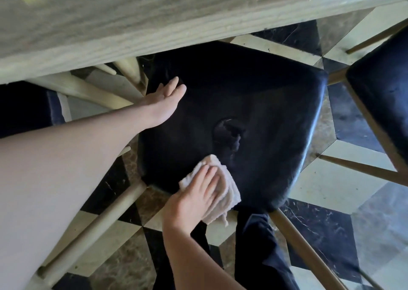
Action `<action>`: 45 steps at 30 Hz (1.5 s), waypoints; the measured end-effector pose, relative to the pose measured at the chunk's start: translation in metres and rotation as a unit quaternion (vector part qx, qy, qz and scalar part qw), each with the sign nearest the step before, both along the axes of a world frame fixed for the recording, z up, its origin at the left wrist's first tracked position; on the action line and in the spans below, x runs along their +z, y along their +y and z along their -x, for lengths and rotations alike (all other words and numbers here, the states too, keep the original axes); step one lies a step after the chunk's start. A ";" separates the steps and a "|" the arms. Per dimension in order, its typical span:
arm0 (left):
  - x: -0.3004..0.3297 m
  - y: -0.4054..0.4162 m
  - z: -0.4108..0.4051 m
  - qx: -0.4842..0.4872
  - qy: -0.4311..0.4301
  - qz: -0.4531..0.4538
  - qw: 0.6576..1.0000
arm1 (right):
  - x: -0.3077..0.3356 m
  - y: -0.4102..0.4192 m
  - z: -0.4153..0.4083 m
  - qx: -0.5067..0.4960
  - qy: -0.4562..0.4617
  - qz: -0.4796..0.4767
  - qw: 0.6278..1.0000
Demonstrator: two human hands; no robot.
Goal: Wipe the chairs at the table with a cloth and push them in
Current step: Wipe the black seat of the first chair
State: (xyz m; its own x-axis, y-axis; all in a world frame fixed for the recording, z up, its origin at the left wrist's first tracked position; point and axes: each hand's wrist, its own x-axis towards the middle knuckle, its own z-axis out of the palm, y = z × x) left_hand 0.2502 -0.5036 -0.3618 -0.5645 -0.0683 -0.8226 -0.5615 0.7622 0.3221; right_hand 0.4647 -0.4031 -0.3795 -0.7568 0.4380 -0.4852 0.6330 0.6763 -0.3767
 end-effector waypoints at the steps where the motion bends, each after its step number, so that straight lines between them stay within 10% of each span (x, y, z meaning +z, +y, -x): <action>1: 0.000 -0.001 0.001 -0.001 -0.005 0.004 1.000 | -0.003 -0.010 -0.007 0.057 -0.003 0.026 0.998; 6: -0.002 -0.006 0.001 -0.013 -0.002 -0.002 1.000 | -0.025 0.025 0.019 0.493 0.065 0.112 0.860; 10: -0.004 -0.007 -0.002 -0.041 0.003 0.009 0.999 | -0.041 0.057 0.134 0.864 0.110 0.071 0.486; 12: -0.003 -0.007 -0.002 -0.043 0.002 0.008 0.999 | -0.044 0.060 0.188 0.902 0.108 0.092 0.407; 16: -0.003 -0.010 -0.003 -0.050 0.008 0.002 0.999 | -0.042 0.084 0.251 0.876 0.101 0.087 0.463; 20: -0.005 -0.010 -0.003 -0.056 0.012 0.001 0.998 | -0.037 0.146 0.269 0.746 0.148 0.043 0.648; 24: -0.004 -0.008 -0.004 -0.064 0.016 0.024 0.998 | -0.035 0.169 0.209 0.403 0.183 -0.003 0.897; 28: -0.006 0.010 -0.016 -0.152 0.053 0.084 0.983 | -0.022 0.114 0.122 0.052 0.096 -0.051 0.993; 34: -0.019 0.018 -0.020 -0.157 0.077 0.134 0.975 | 0.001 0.009 0.043 -0.114 -0.006 0.001 0.993; 38: -0.023 0.013 -0.021 -0.151 0.105 0.134 0.974 | -0.006 -0.004 0.016 0.149 -0.013 0.057 0.987; 42: -0.021 0.008 -0.017 -0.157 0.112 0.136 0.972 | -0.020 0.062 0.035 0.514 0.011 0.133 0.848; 45: -0.023 0.009 -0.019 -0.159 0.116 0.141 0.970 | -0.028 0.099 0.104 0.759 0.044 0.088 0.644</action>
State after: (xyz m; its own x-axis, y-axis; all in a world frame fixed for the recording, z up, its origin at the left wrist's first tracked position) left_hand 0.2689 -0.4942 -0.3843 -0.7622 -0.0645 -0.6441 -0.2207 0.9613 0.1649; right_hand 0.3611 -0.3044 -0.4077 -0.2766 -0.8940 -0.3525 -0.7355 0.4330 -0.5211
